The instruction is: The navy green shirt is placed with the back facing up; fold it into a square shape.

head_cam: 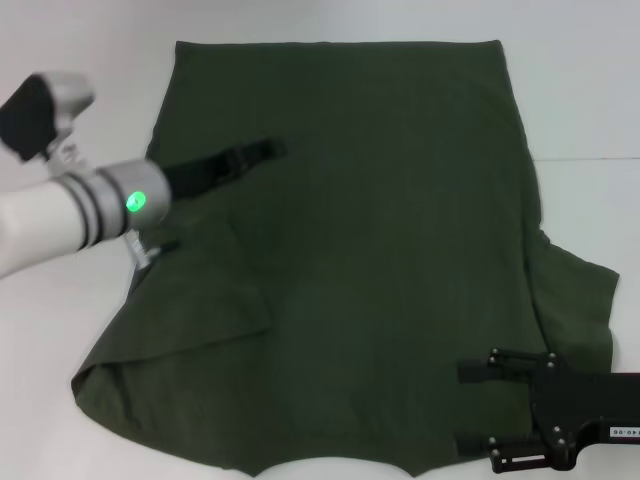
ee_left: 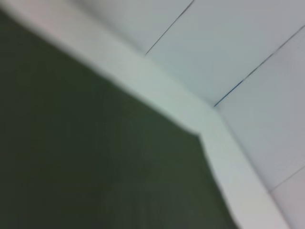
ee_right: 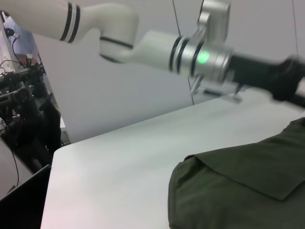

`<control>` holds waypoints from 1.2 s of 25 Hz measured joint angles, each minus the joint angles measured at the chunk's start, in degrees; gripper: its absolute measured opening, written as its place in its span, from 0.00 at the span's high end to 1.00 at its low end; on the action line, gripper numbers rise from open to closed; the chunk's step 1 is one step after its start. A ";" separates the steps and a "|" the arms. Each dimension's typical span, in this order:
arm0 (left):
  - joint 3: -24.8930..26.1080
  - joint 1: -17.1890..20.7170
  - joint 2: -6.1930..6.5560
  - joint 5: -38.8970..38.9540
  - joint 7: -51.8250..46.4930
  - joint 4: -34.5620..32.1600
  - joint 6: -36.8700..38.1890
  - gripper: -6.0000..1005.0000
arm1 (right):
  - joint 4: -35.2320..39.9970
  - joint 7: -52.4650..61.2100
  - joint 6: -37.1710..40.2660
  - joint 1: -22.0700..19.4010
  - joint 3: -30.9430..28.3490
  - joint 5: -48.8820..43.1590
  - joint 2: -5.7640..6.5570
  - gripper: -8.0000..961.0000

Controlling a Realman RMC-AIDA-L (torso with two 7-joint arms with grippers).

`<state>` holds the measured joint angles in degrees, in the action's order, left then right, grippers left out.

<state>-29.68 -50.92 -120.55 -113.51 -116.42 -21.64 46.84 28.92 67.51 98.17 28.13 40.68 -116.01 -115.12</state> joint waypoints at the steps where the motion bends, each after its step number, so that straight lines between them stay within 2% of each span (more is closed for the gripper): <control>1: 0.04 -0.80 -0.43 1.22 1.84 0.01 -0.91 0.08 | 0.00 0.03 0.00 -0.01 -0.04 0.00 0.00 0.07; 4: 0.04 -1.61 -2.33 3.99 9.16 -0.18 -3.04 0.08 | 0.00 0.47 -0.18 -0.04 -0.78 0.04 0.00 0.07; 6: 0.04 -0.62 -2.87 5.60 13.33 -0.45 -0.92 0.08 | 0.00 1.03 -0.31 -0.08 -2.07 0.22 0.03 0.07; 9: 0.06 2.57 -2.44 9.37 20.92 -0.94 8.53 0.08 | 0.04 5.12 -1.20 0.27 -7.09 0.40 0.03 0.07; 12: -0.05 6.73 -0.69 11.93 30.90 -1.01 24.40 0.08 | 0.39 13.94 -4.61 1.44 -10.49 0.44 0.38 0.07; 13: -0.21 8.58 0.10 11.99 35.13 -1.00 30.63 0.08 | 0.49 18.36 -6.12 1.95 -10.89 0.44 0.80 0.07; 14: -0.32 9.15 0.41 11.94 36.70 -1.02 33.36 0.08 | 0.50 22.06 -7.08 2.40 -11.06 0.42 1.21 0.08; 16: -1.04 11.80 1.56 11.19 41.61 -1.49 42.62 0.08 | 0.30 30.53 -8.28 3.52 -10.97 0.34 2.63 0.08; 18: -1.63 13.82 2.11 9.60 43.23 -3.01 47.27 0.08 | 0.14 38.48 -8.66 4.48 -10.39 0.04 4.18 0.08; 21: -1.83 15.46 2.12 6.79 43.49 -5.09 49.46 0.08 | 0.13 51.29 -9.99 5.96 -9.21 -1.97 6.62 0.08; 22: -1.83 16.40 1.86 3.48 43.93 -6.24 50.14 0.09 | 0.13 54.92 -10.40 6.36 -8.99 -3.03 7.19 0.08; 24: -1.86 16.78 1.61 1.92 44.81 -6.19 50.14 0.09 | 0.12 61.51 -11.16 7.23 -8.83 -6.10 8.43 0.08; 30: -2.15 17.86 0.54 0.87 48.59 -5.33 48.38 0.09 | 0.90 73.42 -11.23 8.71 -8.77 -15.53 10.47 0.10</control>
<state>-31.82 -33.06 -120.02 -112.63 -67.83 -26.97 95.22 29.82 140.93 86.94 36.84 31.91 -131.54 -104.64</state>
